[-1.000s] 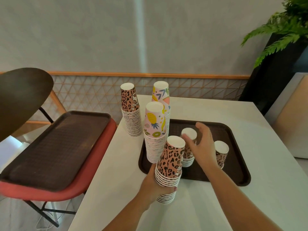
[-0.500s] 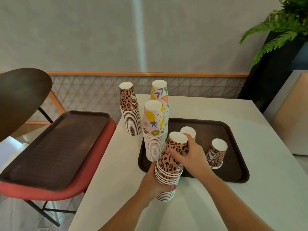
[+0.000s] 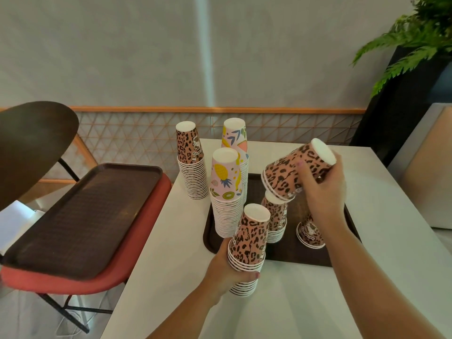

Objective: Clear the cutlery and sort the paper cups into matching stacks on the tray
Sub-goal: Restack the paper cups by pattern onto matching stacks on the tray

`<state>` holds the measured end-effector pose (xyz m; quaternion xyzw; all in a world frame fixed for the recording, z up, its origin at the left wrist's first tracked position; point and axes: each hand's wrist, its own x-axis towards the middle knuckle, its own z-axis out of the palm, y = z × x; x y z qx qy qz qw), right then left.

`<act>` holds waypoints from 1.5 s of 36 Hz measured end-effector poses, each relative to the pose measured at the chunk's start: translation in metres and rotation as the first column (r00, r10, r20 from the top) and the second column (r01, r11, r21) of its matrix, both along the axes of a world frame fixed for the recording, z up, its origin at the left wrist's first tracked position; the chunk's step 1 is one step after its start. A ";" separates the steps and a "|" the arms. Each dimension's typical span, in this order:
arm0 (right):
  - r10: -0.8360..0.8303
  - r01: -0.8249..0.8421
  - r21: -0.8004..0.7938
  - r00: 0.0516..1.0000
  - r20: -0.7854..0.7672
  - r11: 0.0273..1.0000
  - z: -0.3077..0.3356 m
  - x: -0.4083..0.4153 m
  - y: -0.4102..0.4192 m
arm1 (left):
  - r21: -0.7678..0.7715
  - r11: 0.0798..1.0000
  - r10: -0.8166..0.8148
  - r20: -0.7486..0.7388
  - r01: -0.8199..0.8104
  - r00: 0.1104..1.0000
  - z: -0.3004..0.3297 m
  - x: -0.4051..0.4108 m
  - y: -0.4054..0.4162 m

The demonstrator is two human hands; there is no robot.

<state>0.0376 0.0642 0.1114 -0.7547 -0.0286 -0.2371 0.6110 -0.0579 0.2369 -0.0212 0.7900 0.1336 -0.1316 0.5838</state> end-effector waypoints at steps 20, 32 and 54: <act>0.045 -0.079 -0.307 0.992 -0.115 0.949 -0.059 -0.002 0.007 | -0.038 0.999 0.006 -0.030 -0.007 1.000 0.002 0.000 0.000; 0.456 -0.542 -0.290 0.833 -0.315 0.789 -0.065 -0.046 0.026 | -0.091 0.996 0.014 0.013 -0.013 1.000 -0.001 -0.001 0.000; 0.182 -0.181 -0.025 0.982 0.049 0.983 -0.005 -0.020 0.014 | -0.025 1.000 0.008 0.022 -0.008 1.000 -0.001 -0.003 -0.001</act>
